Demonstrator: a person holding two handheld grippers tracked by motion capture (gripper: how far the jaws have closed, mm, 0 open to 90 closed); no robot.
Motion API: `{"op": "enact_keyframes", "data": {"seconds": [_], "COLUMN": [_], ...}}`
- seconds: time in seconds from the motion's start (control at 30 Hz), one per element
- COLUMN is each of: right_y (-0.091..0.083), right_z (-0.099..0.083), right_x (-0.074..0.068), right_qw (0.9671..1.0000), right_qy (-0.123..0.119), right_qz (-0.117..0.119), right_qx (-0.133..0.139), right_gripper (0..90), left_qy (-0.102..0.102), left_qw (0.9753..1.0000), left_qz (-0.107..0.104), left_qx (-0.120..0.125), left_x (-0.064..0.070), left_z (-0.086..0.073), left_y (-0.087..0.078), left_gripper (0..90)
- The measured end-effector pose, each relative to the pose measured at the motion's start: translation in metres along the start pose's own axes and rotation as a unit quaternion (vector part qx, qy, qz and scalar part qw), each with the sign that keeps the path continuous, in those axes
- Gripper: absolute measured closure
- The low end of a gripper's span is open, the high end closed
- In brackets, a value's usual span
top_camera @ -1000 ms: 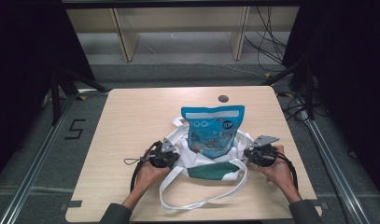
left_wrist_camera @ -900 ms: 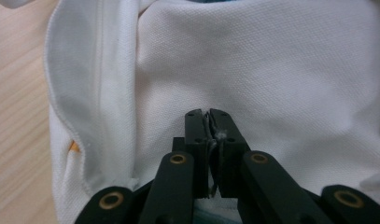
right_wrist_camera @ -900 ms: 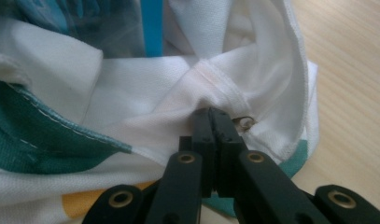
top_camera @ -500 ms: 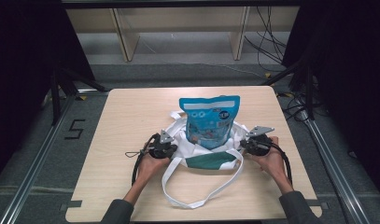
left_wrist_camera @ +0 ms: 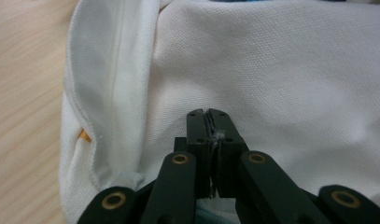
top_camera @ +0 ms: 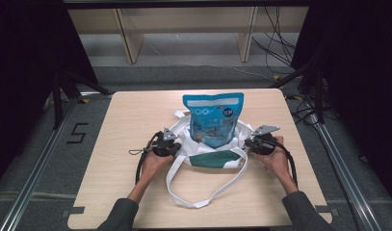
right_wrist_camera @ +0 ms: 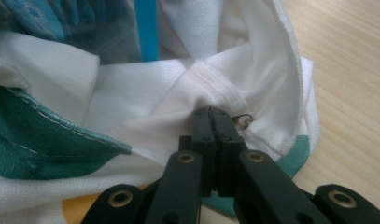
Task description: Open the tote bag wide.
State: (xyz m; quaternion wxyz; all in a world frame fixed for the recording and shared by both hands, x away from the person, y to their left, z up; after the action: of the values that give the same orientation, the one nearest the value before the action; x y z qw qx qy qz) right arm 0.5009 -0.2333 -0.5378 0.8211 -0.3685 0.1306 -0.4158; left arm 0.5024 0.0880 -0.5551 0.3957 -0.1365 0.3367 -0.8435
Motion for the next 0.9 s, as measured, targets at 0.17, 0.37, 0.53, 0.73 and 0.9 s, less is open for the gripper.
{"op": "enact_keyframes", "data": {"seconds": [0.17,0.37,0.53,0.73,0.9], "right_y": [0.005,0.007,0.008,-0.001,-0.013], "right_z": [0.004,0.007,0.008,0.014,0.019], "right_x": [0.001,0.003,0.005,0.006,0.008], "right_qw": [1.0000,1.0000,0.9997,0.9993,0.9984], "right_qy": [-0.002,-0.006,-0.007,0.006,0.005], "right_qz": [-0.001,-0.001,0.001,0.011,0.016], "right_qx": [-0.002,0.004,0.022,0.037,0.054], "right_gripper": [89.5,89.0,87.7,83.6,80.6], "left_qy": [0.001,-0.002,-0.009,-0.005,-0.014], "left_qw": [1.0000,1.0000,0.9999,0.9997,0.9992], "left_qz": [0.006,0.007,0.001,-0.004,-0.012], "left_qx": [-0.004,0.003,0.011,0.022,0.034], "left_x": [-0.007,-0.009,-0.009,-0.008,-0.008], "left_z": [0.002,0.003,0.004,0.009,0.013], "left_y": [0.002,0.004,0.003,-0.005,-0.016], "left_gripper": [86.6,86.2,82.4,78.4,73.7]}}
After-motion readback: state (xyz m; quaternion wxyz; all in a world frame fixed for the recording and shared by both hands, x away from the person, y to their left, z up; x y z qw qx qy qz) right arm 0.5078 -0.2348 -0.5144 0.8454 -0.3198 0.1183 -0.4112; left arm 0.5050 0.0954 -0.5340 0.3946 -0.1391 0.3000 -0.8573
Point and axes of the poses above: each handheld gripper's, and its own axes: y roughly forward along the jaws, z roughly out of its top, x roughly to its right, the point moved 6 cm from there along y, roughly forward along the jaws, and after that the axes turned 1 degree about -x, right-handed, at the moved point
